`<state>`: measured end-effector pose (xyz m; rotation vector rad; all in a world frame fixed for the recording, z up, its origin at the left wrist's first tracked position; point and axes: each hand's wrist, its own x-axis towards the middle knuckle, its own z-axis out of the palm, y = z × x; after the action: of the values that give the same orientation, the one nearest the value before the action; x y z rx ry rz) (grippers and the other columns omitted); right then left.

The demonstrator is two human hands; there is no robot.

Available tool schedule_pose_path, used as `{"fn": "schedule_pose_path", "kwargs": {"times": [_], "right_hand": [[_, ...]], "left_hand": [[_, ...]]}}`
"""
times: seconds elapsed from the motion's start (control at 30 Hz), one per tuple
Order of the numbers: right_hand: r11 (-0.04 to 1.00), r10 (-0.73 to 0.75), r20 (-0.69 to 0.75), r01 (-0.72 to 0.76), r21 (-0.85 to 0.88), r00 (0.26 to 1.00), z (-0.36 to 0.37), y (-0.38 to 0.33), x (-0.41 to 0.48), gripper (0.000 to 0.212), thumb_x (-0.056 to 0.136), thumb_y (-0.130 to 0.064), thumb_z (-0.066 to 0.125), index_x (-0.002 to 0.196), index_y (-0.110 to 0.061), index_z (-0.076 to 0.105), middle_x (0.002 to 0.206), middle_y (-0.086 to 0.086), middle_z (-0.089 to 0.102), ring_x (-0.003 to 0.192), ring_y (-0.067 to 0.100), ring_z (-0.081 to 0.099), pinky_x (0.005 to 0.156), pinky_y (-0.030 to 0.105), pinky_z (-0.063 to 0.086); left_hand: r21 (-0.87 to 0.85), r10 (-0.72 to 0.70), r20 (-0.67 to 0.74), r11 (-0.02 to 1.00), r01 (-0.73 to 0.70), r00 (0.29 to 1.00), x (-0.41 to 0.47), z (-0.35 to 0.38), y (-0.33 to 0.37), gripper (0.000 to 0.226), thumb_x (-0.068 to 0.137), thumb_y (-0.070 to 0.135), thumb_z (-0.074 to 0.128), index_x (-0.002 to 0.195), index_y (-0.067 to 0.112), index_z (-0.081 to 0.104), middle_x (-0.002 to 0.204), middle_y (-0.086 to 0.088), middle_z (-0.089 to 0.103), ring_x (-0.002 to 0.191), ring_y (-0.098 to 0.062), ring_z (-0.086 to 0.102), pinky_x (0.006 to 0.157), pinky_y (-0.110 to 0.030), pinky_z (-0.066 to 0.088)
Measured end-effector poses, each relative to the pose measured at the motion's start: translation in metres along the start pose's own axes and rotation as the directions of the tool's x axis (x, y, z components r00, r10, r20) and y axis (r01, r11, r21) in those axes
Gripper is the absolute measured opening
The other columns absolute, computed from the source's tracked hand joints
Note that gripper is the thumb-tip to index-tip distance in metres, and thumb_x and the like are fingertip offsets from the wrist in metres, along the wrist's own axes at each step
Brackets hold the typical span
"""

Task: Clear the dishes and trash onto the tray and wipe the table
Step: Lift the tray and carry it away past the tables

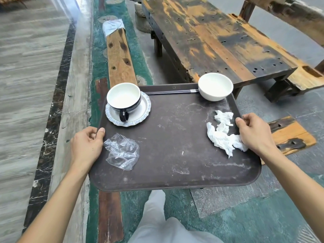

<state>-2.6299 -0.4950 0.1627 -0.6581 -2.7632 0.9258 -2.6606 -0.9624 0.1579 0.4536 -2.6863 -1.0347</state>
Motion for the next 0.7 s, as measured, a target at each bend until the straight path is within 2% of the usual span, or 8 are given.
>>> {"fn": "schedule_pose_path", "kwargs": {"times": [0.23,0.33,0.47,0.57,0.7], "right_hand": [[0.998,0.06,-0.034,-0.059,0.017,0.998,0.031,-0.02,0.075,0.022,0.097,-0.038,0.048,0.088,-0.02,0.056,0.077,0.001,0.064,0.082,0.03,0.056,0.07,0.036,0.034],[0.996,0.086,-0.045,-0.085,0.028,0.995,0.044,-0.032,0.104,0.022,0.097,-0.04,0.047,0.087,-0.022,0.054,0.076,-0.001,0.063,0.08,0.028,0.056,0.068,0.035,0.034],[0.993,0.115,-0.062,-0.114,0.03,0.991,0.055,-0.047,0.142,0.023,0.097,-0.042,0.046,0.09,-0.022,0.056,0.076,-0.002,0.064,0.08,0.025,0.057,0.068,0.036,0.034],[0.99,0.14,-0.071,-0.138,0.028,0.988,0.061,-0.052,0.169,0.023,0.097,-0.041,0.047,0.09,-0.021,0.056,0.077,-0.001,0.063,0.08,0.025,0.057,0.068,0.036,0.035],[0.988,0.155,-0.077,-0.154,0.023,0.985,0.065,-0.056,0.206,0.024,0.098,-0.041,0.047,0.093,-0.019,0.057,0.077,0.0,0.064,0.081,0.027,0.057,0.067,0.036,0.035]], "left_hand": [[-0.027,0.058,0.028,0.998,-0.057,0.998,0.098,0.035,0.024,0.03,0.092,0.032,0.064,0.071,0.011,0.064,0.061,-0.006,0.058,0.052,-0.016,0.048,0.055,-0.021,0.037],[-0.054,0.088,0.043,0.995,-0.086,0.995,0.144,0.052,0.031,0.03,0.091,0.032,0.064,0.069,0.012,0.063,0.058,-0.004,0.055,0.051,-0.017,0.047,0.05,-0.014,0.033],[-0.079,0.099,0.063,0.992,-0.094,0.993,0.196,0.078,0.037,0.03,0.089,0.035,0.064,0.067,0.015,0.062,0.056,0.001,0.053,0.052,-0.017,0.048,0.058,-0.026,0.039],[-0.086,0.099,0.082,0.992,-0.092,0.992,0.232,0.098,0.043,0.033,0.086,0.043,0.062,0.065,0.018,0.06,0.053,0.004,0.052,0.05,-0.012,0.048,0.058,-0.026,0.04],[-0.069,0.121,0.085,0.991,-0.115,0.989,0.272,0.125,0.057,0.035,0.085,0.046,0.061,0.065,0.018,0.059,0.054,0.003,0.054,0.05,-0.013,0.05,0.06,-0.03,0.042]]}}
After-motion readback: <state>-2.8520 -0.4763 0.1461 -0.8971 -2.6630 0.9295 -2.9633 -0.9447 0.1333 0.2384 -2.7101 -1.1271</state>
